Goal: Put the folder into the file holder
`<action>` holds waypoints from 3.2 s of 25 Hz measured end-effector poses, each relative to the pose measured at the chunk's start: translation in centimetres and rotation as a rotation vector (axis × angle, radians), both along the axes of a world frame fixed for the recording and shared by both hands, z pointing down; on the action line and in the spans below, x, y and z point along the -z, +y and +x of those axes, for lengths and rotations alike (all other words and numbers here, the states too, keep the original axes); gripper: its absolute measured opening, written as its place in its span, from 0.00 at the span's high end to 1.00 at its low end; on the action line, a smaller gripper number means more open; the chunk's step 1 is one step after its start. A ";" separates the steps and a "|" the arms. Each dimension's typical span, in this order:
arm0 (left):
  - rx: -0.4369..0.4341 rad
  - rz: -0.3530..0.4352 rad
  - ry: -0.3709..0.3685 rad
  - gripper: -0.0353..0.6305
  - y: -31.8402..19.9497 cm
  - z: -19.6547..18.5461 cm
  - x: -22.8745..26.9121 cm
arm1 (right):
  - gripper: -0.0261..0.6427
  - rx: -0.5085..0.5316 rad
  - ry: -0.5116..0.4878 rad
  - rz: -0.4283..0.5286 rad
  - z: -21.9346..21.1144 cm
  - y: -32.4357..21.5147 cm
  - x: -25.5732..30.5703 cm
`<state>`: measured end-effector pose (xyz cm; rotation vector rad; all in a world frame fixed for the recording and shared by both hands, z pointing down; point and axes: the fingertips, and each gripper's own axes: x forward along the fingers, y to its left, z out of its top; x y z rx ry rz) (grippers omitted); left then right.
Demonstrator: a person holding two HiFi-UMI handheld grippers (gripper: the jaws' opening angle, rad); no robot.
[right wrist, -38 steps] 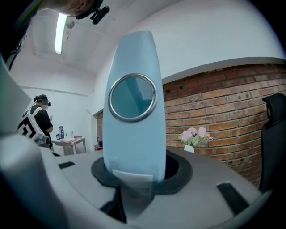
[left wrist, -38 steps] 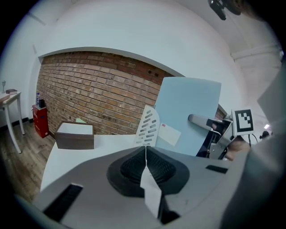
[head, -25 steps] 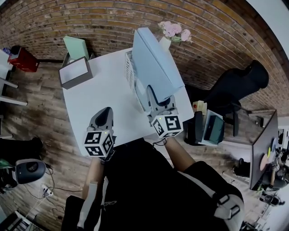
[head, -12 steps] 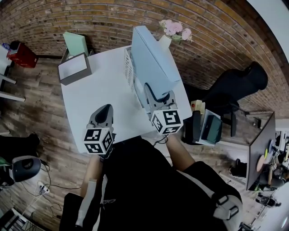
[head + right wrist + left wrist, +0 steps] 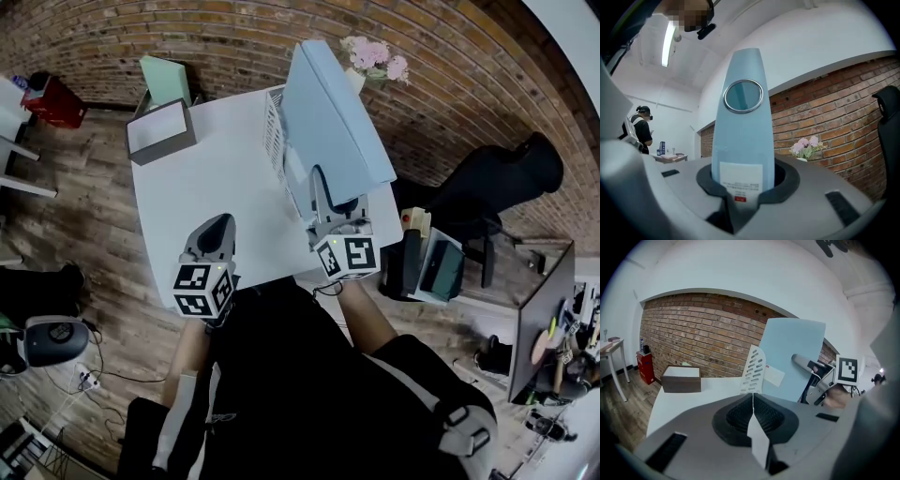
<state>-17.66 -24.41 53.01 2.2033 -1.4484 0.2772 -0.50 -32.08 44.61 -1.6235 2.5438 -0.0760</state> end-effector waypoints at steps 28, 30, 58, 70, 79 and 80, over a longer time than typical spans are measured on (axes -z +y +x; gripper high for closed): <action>-0.005 -0.008 -0.026 0.91 1.0 0.6 -0.3 | 0.74 -0.007 -0.031 0.022 1.1 -0.8 -1.7; -0.008 -0.010 -0.027 0.91 0.9 0.6 -0.4 | 0.74 -0.011 -0.031 0.022 1.0 -0.8 -1.9; 0.002 -0.021 -0.021 0.91 0.6 0.5 -1.1 | 0.72 -0.016 0.026 -0.096 -0.2 -0.9 -7.3; -0.014 -0.015 -0.008 0.91 0.2 1.0 -1.1 | 0.72 -0.010 0.073 -0.161 -0.8 -0.5 -9.4; -0.009 -0.022 -0.006 0.91 0.1 0.9 -1.4 | 0.72 -0.008 0.093 -0.192 -0.8 -0.5 -10.5; -0.009 -0.023 -0.006 0.91 0.1 0.9 -1.4 | 0.72 -0.007 0.094 -0.195 -0.8 -0.5 -10.6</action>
